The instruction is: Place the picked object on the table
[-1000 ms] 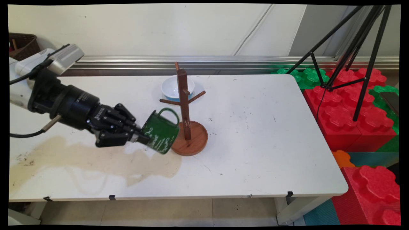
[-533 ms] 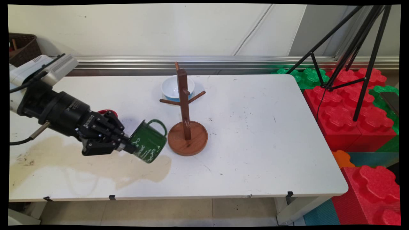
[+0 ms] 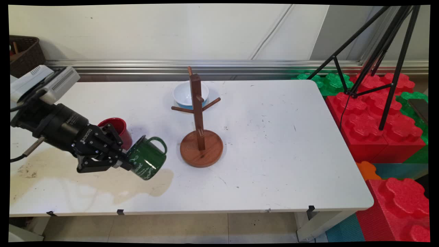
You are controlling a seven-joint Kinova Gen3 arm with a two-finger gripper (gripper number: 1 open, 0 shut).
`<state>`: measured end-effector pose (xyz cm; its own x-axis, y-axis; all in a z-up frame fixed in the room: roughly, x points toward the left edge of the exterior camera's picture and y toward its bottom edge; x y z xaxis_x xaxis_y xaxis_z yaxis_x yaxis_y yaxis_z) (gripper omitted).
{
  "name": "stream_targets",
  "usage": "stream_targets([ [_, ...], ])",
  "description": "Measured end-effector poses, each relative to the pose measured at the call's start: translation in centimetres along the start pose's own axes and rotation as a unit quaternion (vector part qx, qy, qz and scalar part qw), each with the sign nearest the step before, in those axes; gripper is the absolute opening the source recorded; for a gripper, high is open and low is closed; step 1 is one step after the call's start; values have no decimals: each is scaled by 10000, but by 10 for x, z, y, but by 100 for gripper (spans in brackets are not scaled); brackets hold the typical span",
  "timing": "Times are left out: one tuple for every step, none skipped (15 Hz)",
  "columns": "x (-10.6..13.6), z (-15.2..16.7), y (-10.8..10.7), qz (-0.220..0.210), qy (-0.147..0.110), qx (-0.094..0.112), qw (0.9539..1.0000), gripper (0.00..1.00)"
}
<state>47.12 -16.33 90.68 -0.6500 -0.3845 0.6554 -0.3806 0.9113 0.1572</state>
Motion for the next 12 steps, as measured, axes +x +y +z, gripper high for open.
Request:
stream_targets([
  [-2,0,0,54,-68,26,10000,0],
  [-4,-1,-1,122,-145,58,9998,0],
  [-6,-1,-2,214,-232,107,9994,0],
  [-8,0,-3,316,-320,153,9989,0],
  [-10,1,-3,405,-392,190,9982,0],
  [-12,1,-4,474,-446,212,9977,0],
  [-14,3,-4,576,-522,242,9967,0],
  [-16,4,-5,640,-575,265,9959,0],
  [-19,5,-6,728,-649,299,9948,0],
  [-22,7,-7,833,-730,333,9933,0],
  [-24,9,-8,927,-803,370,9918,0],
  [-27,12,-9,1001,-865,402,9904,0],
])
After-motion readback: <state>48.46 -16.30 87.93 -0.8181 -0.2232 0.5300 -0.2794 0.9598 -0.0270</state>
